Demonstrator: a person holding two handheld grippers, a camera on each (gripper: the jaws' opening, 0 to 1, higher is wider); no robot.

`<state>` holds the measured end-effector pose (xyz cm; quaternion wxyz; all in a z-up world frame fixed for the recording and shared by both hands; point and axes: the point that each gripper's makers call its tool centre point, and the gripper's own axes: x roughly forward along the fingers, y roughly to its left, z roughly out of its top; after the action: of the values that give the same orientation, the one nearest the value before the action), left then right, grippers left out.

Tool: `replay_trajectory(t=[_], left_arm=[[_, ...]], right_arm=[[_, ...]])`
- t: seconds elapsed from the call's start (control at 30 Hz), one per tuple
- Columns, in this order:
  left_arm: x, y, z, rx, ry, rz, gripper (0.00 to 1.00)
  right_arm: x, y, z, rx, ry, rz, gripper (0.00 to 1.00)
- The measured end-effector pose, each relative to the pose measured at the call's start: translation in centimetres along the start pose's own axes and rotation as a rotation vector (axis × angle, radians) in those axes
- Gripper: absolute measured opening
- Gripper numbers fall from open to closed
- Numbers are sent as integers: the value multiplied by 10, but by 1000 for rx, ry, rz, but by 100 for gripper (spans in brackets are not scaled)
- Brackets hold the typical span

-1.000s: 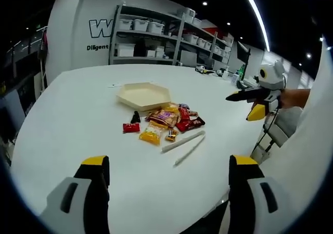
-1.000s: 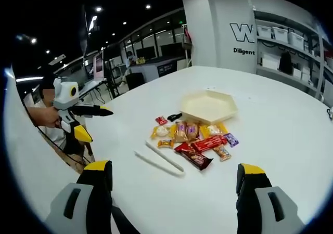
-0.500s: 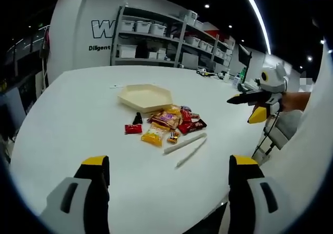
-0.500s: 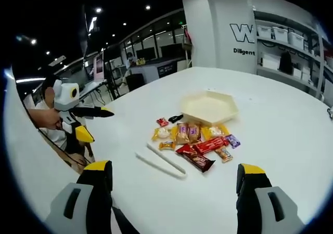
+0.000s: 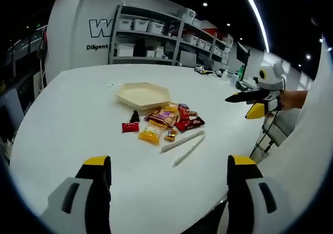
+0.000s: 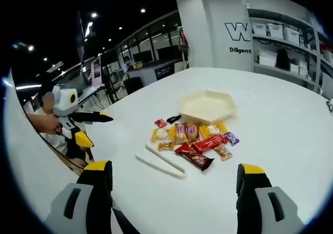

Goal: Place the target food into the container with the food tongs after gripping and lifting it, then release it inside without dropping or visibly crushing the food.

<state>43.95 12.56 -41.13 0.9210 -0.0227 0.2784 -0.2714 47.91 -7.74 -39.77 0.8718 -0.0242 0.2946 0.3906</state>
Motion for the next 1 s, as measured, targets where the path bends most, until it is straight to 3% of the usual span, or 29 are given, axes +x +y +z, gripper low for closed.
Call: replay_trajectory(t=[0.4, 0.73, 1.0], left_arm=[[5, -2, 2, 7, 17, -16, 90], [11, -2, -2, 2, 33, -21, 89], [18, -2, -1, -9, 26, -23, 88]], right_arm=[[4, -7, -1, 5, 0, -4, 98], [9, -10, -18, 12, 35, -5, 98], [14, -13, -17, 0, 42, 7, 98]])
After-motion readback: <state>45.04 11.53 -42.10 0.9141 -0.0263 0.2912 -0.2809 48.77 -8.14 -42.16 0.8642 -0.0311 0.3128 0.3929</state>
